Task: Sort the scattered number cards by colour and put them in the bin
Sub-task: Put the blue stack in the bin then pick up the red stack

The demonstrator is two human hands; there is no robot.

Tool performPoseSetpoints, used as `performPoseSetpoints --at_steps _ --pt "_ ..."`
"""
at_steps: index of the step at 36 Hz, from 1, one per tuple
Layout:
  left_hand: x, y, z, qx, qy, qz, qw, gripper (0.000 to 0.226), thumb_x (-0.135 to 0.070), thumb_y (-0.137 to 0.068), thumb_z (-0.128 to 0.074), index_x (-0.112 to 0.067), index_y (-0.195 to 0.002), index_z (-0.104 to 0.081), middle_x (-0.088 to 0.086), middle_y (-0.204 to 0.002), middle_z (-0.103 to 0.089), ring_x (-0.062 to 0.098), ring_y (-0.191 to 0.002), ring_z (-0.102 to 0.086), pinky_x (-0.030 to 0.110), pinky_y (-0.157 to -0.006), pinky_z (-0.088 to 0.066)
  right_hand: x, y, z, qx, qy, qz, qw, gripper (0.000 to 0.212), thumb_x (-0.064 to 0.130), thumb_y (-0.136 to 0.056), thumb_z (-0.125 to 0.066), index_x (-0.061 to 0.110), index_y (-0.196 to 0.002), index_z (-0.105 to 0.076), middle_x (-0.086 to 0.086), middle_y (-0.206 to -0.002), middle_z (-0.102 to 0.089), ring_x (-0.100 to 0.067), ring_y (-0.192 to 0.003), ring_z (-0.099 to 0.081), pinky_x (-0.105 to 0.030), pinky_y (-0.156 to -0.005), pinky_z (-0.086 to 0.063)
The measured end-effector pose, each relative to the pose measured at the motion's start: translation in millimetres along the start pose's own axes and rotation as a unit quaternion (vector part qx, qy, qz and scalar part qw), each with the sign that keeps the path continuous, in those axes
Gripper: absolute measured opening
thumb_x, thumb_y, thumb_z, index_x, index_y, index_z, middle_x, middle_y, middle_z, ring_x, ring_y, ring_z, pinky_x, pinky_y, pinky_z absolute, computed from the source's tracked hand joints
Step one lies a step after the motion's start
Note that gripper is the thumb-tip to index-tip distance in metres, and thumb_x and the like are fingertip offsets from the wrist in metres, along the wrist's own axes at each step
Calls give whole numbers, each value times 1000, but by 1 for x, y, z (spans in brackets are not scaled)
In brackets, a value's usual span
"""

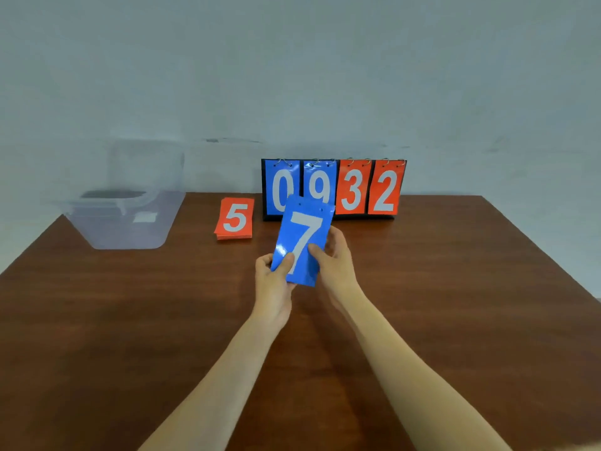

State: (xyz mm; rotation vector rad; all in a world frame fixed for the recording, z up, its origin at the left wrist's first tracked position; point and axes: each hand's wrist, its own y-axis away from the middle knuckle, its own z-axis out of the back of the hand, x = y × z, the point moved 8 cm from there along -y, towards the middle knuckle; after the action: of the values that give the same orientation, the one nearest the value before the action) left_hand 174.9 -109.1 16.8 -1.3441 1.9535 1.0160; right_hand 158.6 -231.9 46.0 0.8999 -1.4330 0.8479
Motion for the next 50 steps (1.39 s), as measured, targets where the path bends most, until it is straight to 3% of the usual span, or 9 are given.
performPoseSetpoints --at_steps 7,11,18,22,26,32,38,42,50 --pt "-54 -41 -16 -38 -81 19 996 17 -16 -92 -60 -12 -102 -48 3 -108 -63 21 -102 -63 40 -87 -52 69 -58 -45 19 125 -6 992 53 3 -97 -45 19 -146 -31 14 -129 -40 2 -112 -39 2 -63 -40" --pt "-137 -64 -12 -48 -302 -103 947 41 -8 -83 -67 -10 -118 -45 3 -118 -51 20 -109 -53 34 -91 -46 127 -88 -93 100 257 32 961 57 -1 -95 -40 20 -147 -30 4 -144 -43 -12 -129 -42 -12 -93 -35" --pt "-307 -83 2 -19 -578 -338 743 97 -4 -69 -74 -4 -147 -17 17 -149 -19 30 -140 -16 41 -116 -18 207 -121 -203 250 475 109 837 59 -2 -92 -37 17 -147 -30 -5 -147 -41 -23 -133 -40 -27 -103 -31" --pt "-349 -101 10 49 -764 -372 525 107 -20 -69 -75 -11 -151 -6 11 -158 -3 31 -146 2 50 -117 0 224 -134 -268 303 544 97 777 57 3 -94 -41 13 -147 -24 -16 -137 -49 -31 -114 -53 -33 -86 -41" --pt "-376 -118 24 87 -825 -411 377 92 -27 -73 -72 -8 -148 -24 9 -150 -33 29 -144 -19 53 -112 14 222 -150 -322 349 558 59 750 46 7 -90 -50 9 -132 -31 -21 -109 -60 -27 -83 -55 -37 -70 -46" --pt "-394 -140 56 158 -822 -359 412 81 -37 -72 -68 -11 -141 -35 2 -133 -49 17 -128 -42 37 -116 8 202 -165 -366 397 544 -23 739 52 11 -88 -58 10 -130 -29 -10 -110 -57 -23 -89 -57 -29 -71 -50" --pt "-397 -172 92 187 -782 -295 517 55 -26 -61 -77 -10 -108 -54 4 -96 -60 13 -82 -51 33 -88 -48 166 -182 -393 386 537 24 750 40 15 -91 -55 7 -122 -30 -21 -109 -60 -23 -83 -54 -39 -81 -49" --pt "-380 -197 114 204 -810 -237 497 67 -35 -58 -79 -12 -114 -50 1 -103 -56 14 -90 -52 27 -87 -46 137 -188 -402 399 532 18 747 32 11 -91 -53 11 -113 -30 -21 -95 -56 -24 -74 -51 -37 -70 -46" --pt "-367 -233 141 156 -852 -205 456 76 -26 -73 -70 -7 -138 -34 6 -131 -45 22 -120 -43 27 -107 -25 100 -221 -434 393 554 -4 734 43 10 -90 -56 6 -131 -45 -15 -126 -55 -30 -110 -55 -35 -89 -46"
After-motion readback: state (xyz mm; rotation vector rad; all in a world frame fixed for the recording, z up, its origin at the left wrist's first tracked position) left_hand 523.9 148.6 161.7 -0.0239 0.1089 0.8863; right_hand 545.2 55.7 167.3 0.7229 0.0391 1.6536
